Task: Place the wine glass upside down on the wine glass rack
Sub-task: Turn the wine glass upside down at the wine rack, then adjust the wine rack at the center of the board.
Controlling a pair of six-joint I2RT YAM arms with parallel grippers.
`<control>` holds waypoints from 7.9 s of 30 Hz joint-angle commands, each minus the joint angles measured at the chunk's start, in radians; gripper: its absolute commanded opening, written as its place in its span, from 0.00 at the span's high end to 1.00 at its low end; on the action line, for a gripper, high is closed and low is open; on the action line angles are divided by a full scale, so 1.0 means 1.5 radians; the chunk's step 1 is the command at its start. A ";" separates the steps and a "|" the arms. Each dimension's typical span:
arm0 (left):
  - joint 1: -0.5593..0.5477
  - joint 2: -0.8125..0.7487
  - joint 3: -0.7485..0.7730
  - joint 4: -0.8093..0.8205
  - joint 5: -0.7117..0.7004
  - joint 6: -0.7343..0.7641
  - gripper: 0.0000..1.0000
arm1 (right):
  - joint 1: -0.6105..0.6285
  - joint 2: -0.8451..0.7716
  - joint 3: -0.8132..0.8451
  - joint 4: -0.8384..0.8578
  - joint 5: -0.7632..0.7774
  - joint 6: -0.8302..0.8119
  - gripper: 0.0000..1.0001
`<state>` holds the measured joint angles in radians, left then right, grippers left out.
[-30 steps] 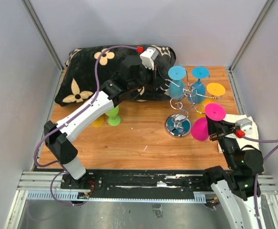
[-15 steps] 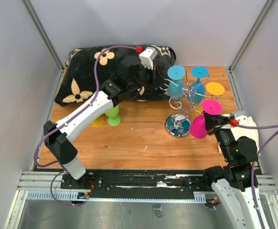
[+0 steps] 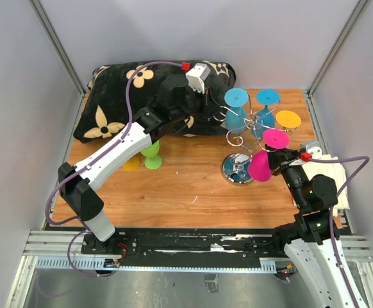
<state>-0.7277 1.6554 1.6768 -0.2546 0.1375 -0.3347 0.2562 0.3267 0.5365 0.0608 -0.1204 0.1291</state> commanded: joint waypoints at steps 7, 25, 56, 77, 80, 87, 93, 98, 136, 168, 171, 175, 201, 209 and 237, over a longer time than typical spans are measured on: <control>0.011 0.003 -0.020 -0.025 -0.017 0.008 1.00 | -0.008 0.030 -0.009 0.106 -0.099 -0.001 0.99; 0.011 0.005 -0.021 -0.030 -0.024 0.006 1.00 | -0.008 -0.014 -0.039 0.153 -0.212 -0.019 0.99; 0.019 0.002 -0.024 -0.031 -0.016 0.000 1.00 | -0.009 -0.081 -0.040 -0.018 0.025 -0.024 0.94; 0.026 -0.004 -0.021 -0.027 0.015 -0.009 0.75 | -0.009 -0.123 -0.014 -0.093 -0.010 -0.044 0.44; 0.026 -0.004 -0.017 -0.025 0.033 -0.016 0.70 | -0.009 -0.142 0.003 -0.137 -0.010 -0.052 0.42; 0.026 -0.008 0.002 -0.024 0.057 -0.027 0.58 | -0.008 -0.181 0.028 -0.210 -0.001 -0.055 0.39; 0.025 -0.015 0.031 -0.024 0.067 -0.030 0.44 | -0.008 -0.191 0.052 -0.257 0.005 -0.055 0.38; 0.025 -0.030 0.026 -0.011 0.066 -0.023 0.29 | -0.009 -0.198 0.067 -0.302 0.002 -0.059 0.34; 0.025 -0.409 -0.197 -0.126 -0.183 0.006 0.08 | -0.022 -0.135 -0.071 0.063 -0.166 -0.035 0.02; 0.025 -0.406 -0.230 -0.130 -0.181 -0.023 0.08 | -0.199 -0.105 -0.115 0.111 -0.347 0.060 0.02; 0.025 -0.405 -0.230 -0.131 -0.179 -0.024 0.08 | -0.199 -0.115 -0.109 0.076 -0.360 0.065 0.01; 0.025 -0.407 -0.235 -0.130 -0.182 -0.023 0.08 | -0.200 -0.133 -0.108 0.057 -0.367 0.068 0.02; 0.025 -0.427 -0.260 -0.149 -0.220 -0.010 0.08 | -0.278 0.105 -0.027 0.360 -0.621 0.157 0.02; 0.025 -0.446 -0.291 -0.136 -0.234 -0.004 0.07 | -0.224 0.000 -0.009 0.096 -0.472 0.046 0.01; 0.025 -0.505 -0.365 -0.143 -0.248 0.005 0.05 | -0.186 -0.070 0.265 -0.368 -0.156 0.036 0.01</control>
<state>-0.6895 0.9260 1.1328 -0.4671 -0.2043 -0.3485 -0.0456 0.1543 0.8303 -0.3599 -0.5011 0.0875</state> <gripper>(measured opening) 0.948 0.985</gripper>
